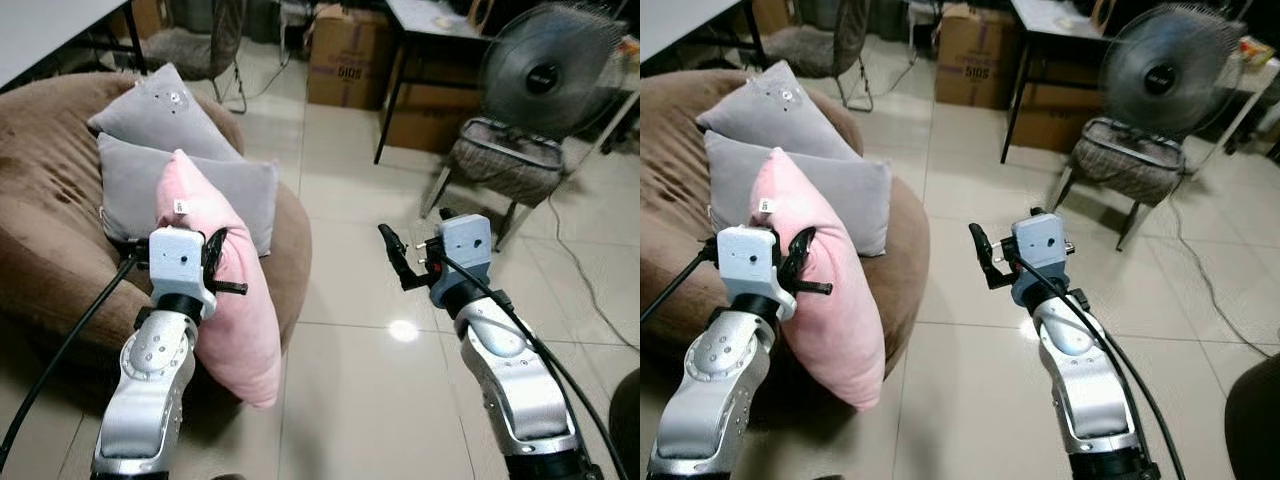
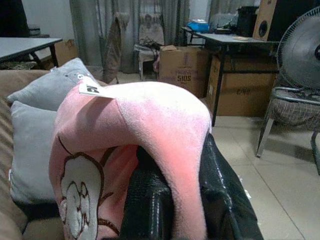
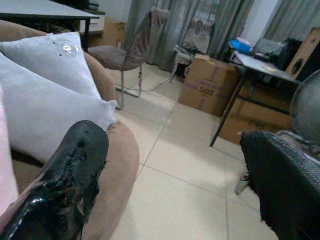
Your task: Move the pillow to the sofa from floor
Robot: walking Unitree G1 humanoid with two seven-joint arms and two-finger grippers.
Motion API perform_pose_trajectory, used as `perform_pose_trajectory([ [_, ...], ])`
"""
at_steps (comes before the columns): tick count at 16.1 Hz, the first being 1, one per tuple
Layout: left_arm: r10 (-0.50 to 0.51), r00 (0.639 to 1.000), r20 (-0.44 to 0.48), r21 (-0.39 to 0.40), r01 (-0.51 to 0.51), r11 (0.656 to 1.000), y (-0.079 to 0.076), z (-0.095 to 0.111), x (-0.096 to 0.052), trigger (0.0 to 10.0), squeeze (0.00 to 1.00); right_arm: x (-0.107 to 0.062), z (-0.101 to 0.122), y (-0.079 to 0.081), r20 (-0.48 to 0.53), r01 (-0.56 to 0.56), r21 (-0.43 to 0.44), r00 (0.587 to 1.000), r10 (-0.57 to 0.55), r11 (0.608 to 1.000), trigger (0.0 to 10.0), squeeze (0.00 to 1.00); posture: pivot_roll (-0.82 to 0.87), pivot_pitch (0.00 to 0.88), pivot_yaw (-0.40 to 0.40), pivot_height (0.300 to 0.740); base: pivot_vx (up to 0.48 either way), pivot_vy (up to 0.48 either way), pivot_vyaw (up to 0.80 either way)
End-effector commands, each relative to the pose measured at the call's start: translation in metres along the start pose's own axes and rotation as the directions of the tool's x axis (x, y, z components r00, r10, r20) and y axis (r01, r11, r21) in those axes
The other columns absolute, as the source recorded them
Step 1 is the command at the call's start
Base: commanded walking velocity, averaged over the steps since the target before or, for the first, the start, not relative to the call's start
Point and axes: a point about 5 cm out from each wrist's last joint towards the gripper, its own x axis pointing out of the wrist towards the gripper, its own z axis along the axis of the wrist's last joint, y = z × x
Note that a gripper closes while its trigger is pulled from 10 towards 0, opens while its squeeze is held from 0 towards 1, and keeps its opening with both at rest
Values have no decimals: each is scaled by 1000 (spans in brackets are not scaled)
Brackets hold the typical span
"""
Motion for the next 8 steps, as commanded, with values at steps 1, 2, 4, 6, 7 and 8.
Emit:
perform_pose_trajectory([
  [1,-30,997,65,1,30,1000,-4,12,5,10000,0,-1,-3,-7,-6,35,3,999,-35,999,10000,0,59,0,-54,740,326,0,0],
  [2,-36,997,65,1,36,999,-4,13,6,10000,0,-1,-3,-7,-4,39,12,999,-39,999,10000,0,57,0,-43,740,322,0,0],
  [4,-41,997,67,0,41,999,-4,14,9,10000,0,-1,-3,-7,-2,43,-19,999,-43,999,10000,0,59,0,-35,740,332,0,0],
  [6,-44,997,69,-3,45,999,-5,15,10,10000,0,-1,-3,-6,0,41,-31,999,-41,999,10000,0,61,0,-31,740,334,0,691],
  [7,-42,997,66,-10,43,999,-4,15,10,10000,0,0,-3,-4,4,42,-31,999,-42,999,10000,0,64,0,-13,740,334,0,800],
  [8,-42,997,64,-12,43,999,-3,15,10,10000,0,0,-3,-3,6,45,-27,999,-45,999,10000,0,64,0,-11,740,334,0,800],
])
